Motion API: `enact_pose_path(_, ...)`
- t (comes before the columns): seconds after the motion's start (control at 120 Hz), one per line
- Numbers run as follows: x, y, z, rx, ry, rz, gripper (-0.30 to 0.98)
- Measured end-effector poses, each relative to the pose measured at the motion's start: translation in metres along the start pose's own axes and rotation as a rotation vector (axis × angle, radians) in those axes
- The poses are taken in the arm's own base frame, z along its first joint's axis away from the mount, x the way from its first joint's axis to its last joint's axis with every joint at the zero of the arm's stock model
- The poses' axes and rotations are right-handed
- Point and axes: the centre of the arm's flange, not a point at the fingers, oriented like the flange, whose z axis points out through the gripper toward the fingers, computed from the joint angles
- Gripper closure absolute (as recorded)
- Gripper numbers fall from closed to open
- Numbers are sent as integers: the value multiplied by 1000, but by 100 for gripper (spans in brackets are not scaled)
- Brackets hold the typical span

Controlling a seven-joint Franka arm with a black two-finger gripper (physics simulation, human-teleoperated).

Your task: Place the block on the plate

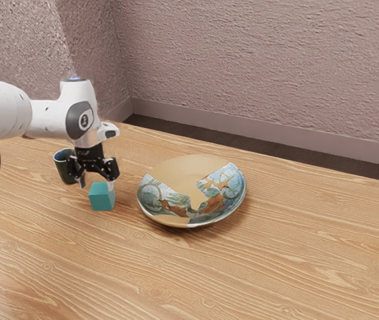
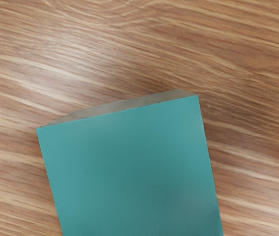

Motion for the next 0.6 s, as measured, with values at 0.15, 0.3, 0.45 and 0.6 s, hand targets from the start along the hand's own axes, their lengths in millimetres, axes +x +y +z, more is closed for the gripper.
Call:
enact_pose_path(0.15, 3, -2, 9, -37, 24, -23, 0)
enact_pose_path(0.3, 6, -1, 11, -46, 44, -41, 0)
enact_pose_path(0.45, 11, -3, 18, -1, 66, -19, 0)
enact_pose_path(0.6, 14, -3, 27, 6, 86, -21, 0)
